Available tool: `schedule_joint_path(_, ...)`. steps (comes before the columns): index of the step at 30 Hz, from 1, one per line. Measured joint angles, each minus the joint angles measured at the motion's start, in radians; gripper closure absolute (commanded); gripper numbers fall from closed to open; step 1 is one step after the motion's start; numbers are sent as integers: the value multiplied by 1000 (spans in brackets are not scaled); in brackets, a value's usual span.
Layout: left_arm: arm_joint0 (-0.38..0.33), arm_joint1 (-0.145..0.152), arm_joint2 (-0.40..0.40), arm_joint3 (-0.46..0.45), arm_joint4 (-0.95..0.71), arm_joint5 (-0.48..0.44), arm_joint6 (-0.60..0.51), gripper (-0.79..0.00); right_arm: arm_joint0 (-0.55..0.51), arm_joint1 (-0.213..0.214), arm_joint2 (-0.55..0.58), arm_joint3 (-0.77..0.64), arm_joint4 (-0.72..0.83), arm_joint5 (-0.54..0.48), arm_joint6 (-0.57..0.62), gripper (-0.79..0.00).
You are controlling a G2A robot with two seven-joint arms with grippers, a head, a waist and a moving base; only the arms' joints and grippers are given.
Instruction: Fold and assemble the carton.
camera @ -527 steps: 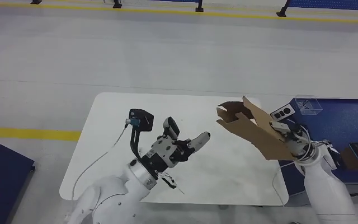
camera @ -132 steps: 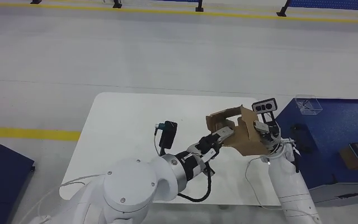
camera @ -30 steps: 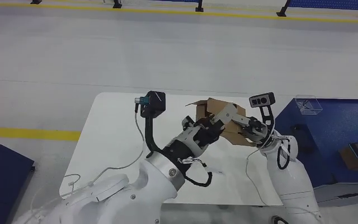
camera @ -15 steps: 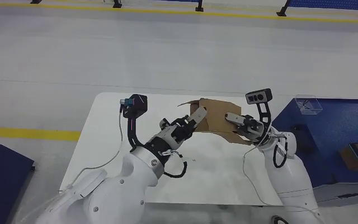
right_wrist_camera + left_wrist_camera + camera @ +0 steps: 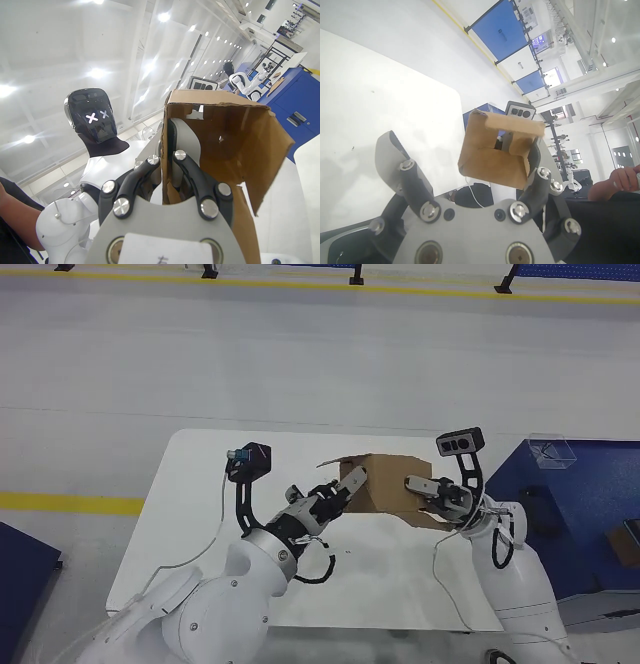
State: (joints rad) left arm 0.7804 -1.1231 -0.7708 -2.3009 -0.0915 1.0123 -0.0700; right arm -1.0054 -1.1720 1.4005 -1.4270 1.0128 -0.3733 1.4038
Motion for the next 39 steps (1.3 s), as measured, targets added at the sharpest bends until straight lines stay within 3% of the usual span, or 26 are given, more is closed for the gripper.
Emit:
schedule_joint_path(8, 35, -21, 29, -31, -5, 0, 33, -785, -14, 1, 11, -2, 22, 11, 42, 0)
schedule_joint_path(21, 2, -70, 83, -4, 21, 0, 68, -785, -14, -1, 17, 16, 69, 40, 67, 0)
schedule_joint_path(28, 28, -83, 21, -50, 14, 0, 95, -785, 22, -8, 16, 113, 174, 146, 39, 0)
schedule_joint_path(33, -5, -102, -66, -49, -12, 0, 131, -785, 51, -13, -6, 184, 240, 269, 46, 0)
schedule_joint_path(39, 35, -86, -144, -46, 62, 0, 102, -785, 67, -12, -22, 219, 209, 350, 80, 0)
